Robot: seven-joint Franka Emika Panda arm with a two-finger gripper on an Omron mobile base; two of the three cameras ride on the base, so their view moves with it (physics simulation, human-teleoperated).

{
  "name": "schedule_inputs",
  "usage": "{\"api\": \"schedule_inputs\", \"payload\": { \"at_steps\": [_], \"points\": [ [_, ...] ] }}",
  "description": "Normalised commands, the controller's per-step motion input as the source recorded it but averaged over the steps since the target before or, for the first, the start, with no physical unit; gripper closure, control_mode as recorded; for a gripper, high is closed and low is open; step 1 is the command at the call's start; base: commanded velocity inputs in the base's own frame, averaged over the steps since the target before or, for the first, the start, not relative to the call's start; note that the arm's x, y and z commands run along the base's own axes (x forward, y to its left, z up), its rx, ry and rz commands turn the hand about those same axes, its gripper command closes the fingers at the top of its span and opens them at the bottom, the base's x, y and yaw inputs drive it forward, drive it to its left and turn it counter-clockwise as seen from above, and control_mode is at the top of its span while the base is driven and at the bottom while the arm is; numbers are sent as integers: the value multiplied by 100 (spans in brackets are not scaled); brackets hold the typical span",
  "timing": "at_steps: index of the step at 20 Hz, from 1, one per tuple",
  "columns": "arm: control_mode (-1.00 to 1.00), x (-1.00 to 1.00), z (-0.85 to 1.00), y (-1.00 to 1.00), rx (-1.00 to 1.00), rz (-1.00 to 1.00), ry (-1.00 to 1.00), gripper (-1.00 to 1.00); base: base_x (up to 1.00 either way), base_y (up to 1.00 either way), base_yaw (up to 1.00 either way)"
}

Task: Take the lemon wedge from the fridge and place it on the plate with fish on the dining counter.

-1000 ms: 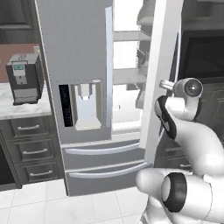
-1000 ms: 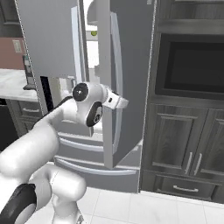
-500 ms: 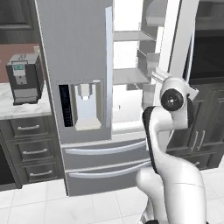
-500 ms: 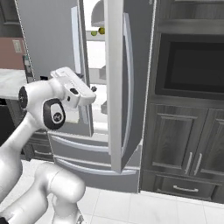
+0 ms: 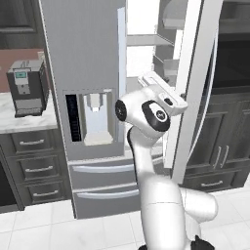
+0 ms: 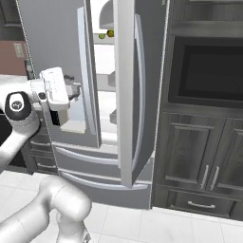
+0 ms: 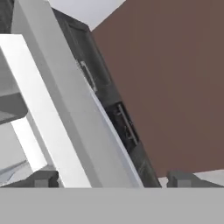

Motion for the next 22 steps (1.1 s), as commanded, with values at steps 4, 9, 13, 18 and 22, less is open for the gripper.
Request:
{"api": "schedule_inputs", "payload": {
  "at_steps": [4,9,13,18,22],
  "points": [
    [-100,55,0,18,0,-28,19,-100,0,0,0],
    [-100,90,0,0,0,-6,30,-100,0,0,0],
    [-100,94,0,-13,0,0,26,-100,0,0,0],
    [-100,89,-3,-32,0,0,18,-100,0,0,0],
    [-100,69,-5,-44,2,0,13,-100,0,0,0]
  ]
}}
